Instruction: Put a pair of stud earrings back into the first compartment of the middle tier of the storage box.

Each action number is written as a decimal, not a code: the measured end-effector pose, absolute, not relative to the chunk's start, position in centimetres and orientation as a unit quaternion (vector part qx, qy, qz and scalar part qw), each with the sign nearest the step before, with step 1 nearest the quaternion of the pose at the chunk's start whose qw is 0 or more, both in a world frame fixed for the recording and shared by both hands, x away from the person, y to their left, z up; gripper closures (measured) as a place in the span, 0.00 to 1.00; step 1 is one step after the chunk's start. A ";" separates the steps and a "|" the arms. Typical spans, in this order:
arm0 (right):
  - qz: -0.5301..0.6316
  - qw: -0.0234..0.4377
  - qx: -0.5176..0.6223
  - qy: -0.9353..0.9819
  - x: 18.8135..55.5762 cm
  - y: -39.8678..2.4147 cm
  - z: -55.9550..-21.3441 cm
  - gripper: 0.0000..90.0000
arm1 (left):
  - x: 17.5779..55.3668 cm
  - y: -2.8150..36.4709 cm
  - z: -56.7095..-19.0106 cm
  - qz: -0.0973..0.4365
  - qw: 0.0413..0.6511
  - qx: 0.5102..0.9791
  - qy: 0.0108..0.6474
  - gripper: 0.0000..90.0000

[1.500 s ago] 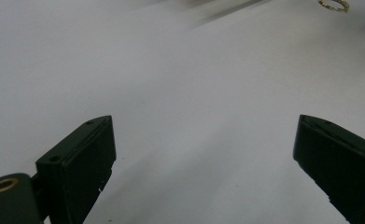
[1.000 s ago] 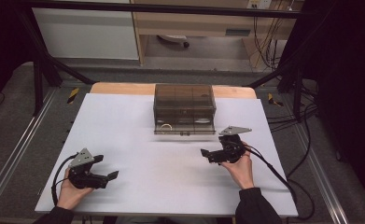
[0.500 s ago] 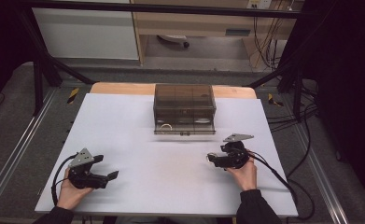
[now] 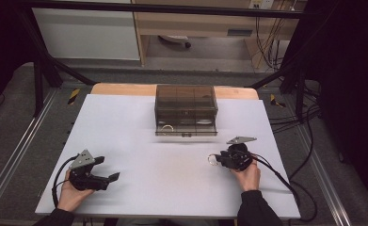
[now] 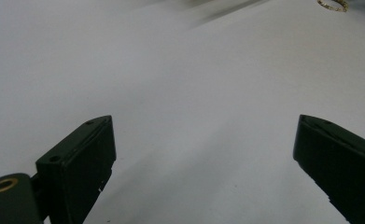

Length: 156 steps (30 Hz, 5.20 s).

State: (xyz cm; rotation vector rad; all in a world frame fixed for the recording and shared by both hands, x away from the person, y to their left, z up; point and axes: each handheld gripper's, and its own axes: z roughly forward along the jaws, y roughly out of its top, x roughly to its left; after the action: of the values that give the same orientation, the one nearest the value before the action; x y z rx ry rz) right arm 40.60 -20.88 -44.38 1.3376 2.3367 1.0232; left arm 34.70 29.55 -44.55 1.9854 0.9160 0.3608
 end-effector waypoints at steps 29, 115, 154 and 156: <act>0.326 0.144 0.448 0.820 40.9 -20.4 -44.6 0.95 | 34.7 29.5 -44.6 0.146 0.446 0.802 0.370 0.06; 0.403 0.162 0.365 0.823 43.6 -9.8 -36.5 0.97 | 34.7 29.7 -44.6 0.147 0.446 0.801 0.372 0.06; 0.400 0.169 0.388 0.813 50.6 -4.8 -39.0 0.97 | 34.8 29.7 -44.6 0.145 0.447 0.801 0.371 0.06; 0.400 0.169 0.391 0.812 50.8 -4.7 -39.2 0.97 | 34.8 29.7 -44.6 0.145 0.447 0.801 0.372 0.06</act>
State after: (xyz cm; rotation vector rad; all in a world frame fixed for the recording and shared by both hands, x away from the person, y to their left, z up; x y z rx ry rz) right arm 50.80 -4.75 -39.18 1.1108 2.3080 1.1366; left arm 34.75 29.75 -44.59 1.9831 0.9202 0.3583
